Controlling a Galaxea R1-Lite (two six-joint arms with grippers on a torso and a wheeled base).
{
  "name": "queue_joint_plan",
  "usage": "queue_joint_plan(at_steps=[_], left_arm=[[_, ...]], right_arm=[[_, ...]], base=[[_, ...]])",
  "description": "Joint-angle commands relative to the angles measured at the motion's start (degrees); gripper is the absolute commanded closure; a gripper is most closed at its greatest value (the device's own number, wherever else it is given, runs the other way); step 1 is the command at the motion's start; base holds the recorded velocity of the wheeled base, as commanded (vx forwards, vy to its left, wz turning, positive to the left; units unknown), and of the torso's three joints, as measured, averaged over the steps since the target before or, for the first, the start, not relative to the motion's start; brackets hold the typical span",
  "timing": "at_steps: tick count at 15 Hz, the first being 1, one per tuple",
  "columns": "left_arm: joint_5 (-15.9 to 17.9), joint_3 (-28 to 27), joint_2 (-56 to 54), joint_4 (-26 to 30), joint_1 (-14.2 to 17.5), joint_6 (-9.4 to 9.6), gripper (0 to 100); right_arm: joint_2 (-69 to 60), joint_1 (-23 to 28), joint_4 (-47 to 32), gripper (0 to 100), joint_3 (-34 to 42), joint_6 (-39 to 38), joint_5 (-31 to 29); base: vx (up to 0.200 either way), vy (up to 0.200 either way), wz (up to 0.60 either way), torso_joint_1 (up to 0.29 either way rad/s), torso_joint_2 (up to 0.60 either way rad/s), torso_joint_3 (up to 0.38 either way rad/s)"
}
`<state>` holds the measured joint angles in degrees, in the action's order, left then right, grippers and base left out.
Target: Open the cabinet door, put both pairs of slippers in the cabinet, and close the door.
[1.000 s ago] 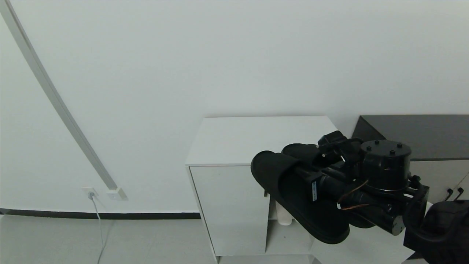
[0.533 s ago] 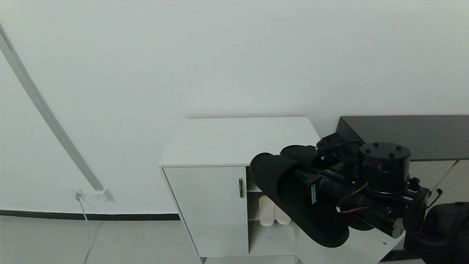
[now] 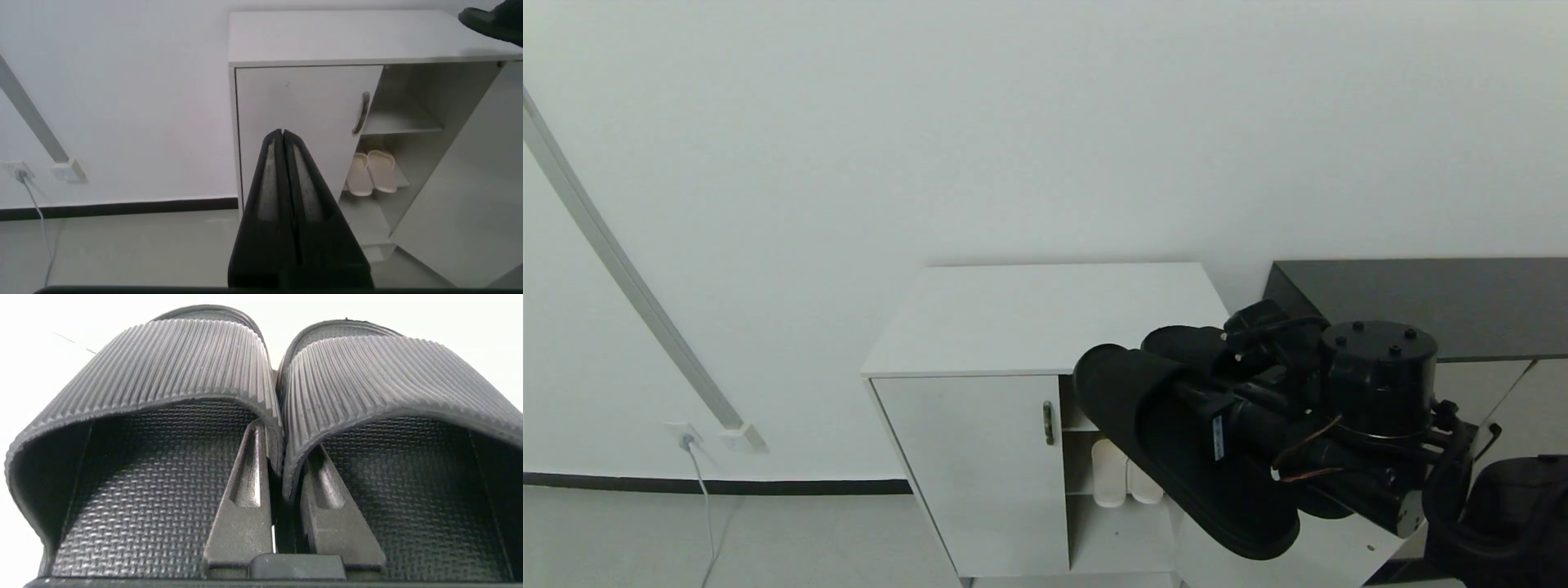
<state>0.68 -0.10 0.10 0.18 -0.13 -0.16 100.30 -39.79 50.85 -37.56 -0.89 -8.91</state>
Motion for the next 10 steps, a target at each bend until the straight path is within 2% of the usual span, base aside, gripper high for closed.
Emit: queue_joint_plan(at_steps=[1,10], left_arm=[[0.02,0.01,-0.01,-0.01,0.05,-0.02,100],[0.02,0.01,-0.01,0.08,0.05,-0.11,100]], right_arm=[[-0.02,0.06,-0.05,100,0.03,0.01,-0.05],[-0.64,-0.73,0.39,100,1.79,0.19,-0.41]], base=[[0.000,0.000,0.00,0.000,0.00,0.000],[0.000,0.000,0.00,0.000,0.00,0.000]])
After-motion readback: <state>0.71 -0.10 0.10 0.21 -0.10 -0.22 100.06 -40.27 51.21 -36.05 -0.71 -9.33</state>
